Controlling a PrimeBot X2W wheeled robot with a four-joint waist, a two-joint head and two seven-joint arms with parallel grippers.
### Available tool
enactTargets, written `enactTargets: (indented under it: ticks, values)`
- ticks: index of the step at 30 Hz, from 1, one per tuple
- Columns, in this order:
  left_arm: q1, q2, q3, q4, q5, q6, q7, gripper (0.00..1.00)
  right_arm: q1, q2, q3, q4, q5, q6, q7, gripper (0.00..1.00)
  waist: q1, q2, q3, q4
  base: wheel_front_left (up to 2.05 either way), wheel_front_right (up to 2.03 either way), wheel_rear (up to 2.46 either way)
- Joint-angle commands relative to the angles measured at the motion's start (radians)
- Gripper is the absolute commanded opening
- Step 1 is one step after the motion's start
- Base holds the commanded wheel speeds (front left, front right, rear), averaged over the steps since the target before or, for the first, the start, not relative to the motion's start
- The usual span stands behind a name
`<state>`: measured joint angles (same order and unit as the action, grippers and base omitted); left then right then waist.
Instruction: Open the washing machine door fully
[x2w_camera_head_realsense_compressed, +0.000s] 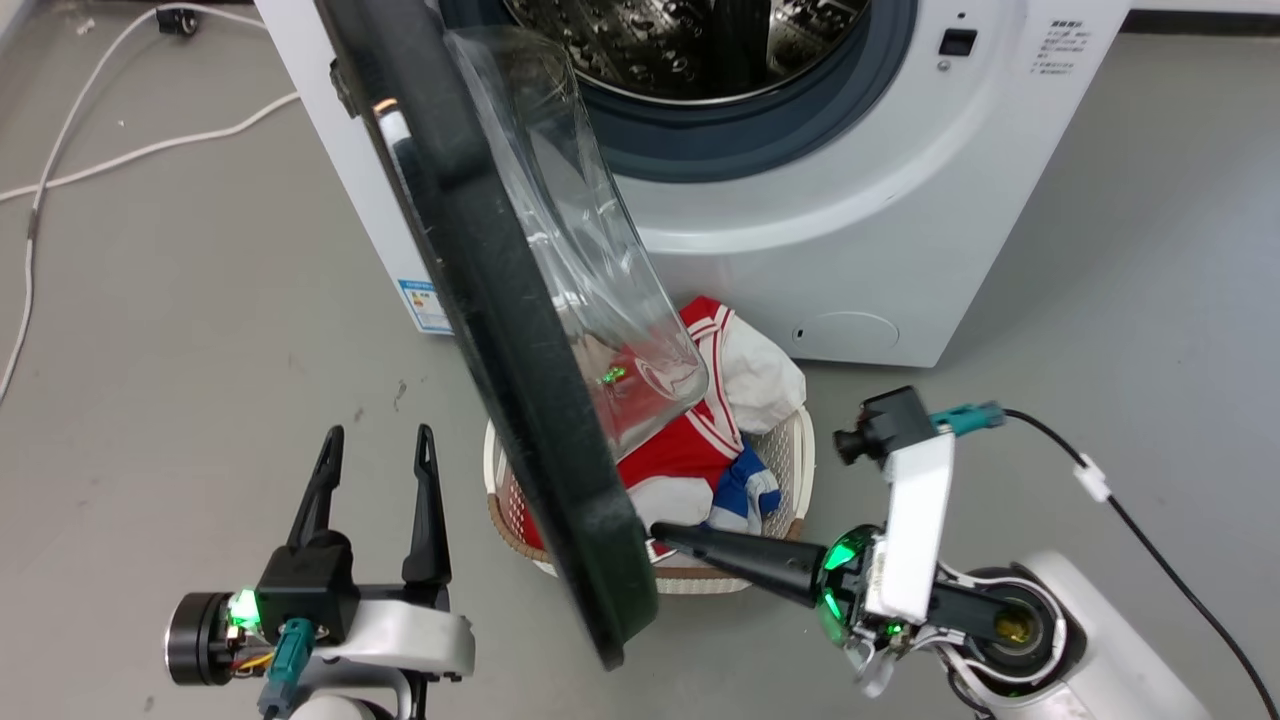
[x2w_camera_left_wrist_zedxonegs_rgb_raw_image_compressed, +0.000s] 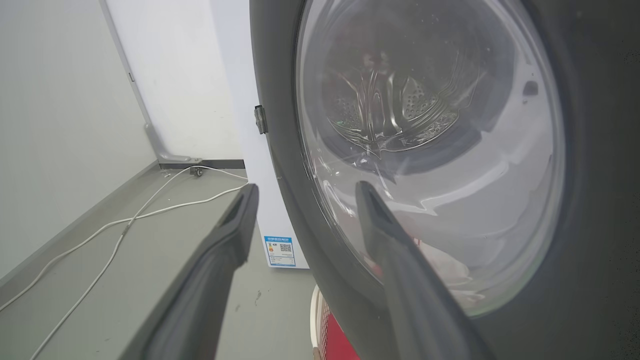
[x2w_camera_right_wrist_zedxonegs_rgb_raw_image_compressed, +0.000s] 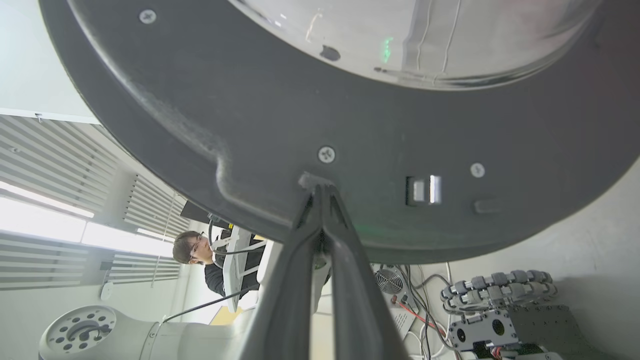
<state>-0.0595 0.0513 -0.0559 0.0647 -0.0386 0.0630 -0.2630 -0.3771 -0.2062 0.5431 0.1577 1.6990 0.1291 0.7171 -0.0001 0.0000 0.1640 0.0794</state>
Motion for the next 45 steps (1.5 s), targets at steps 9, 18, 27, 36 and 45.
enactTargets:
  ticks: [9,18,27,36,45]
  values:
    - [0.052,-0.001,0.015,0.004,0.011,-0.003,-0.003,1.0,0.109,0.016,-0.214,-0.091,-0.021,0.003,-0.263,0.07,0.0001,0.0,-0.07,-0.021,0.0,0.0,0.0]
    - [0.093,-0.002,0.033,-0.001,0.011,-0.004,-0.003,1.0,0.237,0.034,-0.434,-0.153,-0.03,0.003,-0.471,0.07,0.0001,0.0,-0.115,-0.051,0.0,0.0,0.0]
    - [0.118,-0.001,0.043,-0.001,0.015,-0.006,-0.003,1.0,0.367,0.07,-0.563,-0.206,-0.092,0.003,-0.628,1.0,0.0001,0.0,-0.15,-0.071,0.0,0.0,0.0]
    - [0.13,-0.001,0.045,-0.006,0.017,-0.006,-0.003,1.0,0.424,-0.017,-0.45,-0.237,-0.639,0.003,-0.961,1.0,0.0001,0.0,-0.154,-0.077,0.0,0.0,0.0]
    - [0.119,-0.001,0.044,-0.003,0.017,-0.002,-0.003,1.0,0.444,0.045,-0.473,-0.277,-1.326,0.002,-0.982,1.0,0.0001,0.0,-0.15,-0.065,0.0,0.0,0.0]
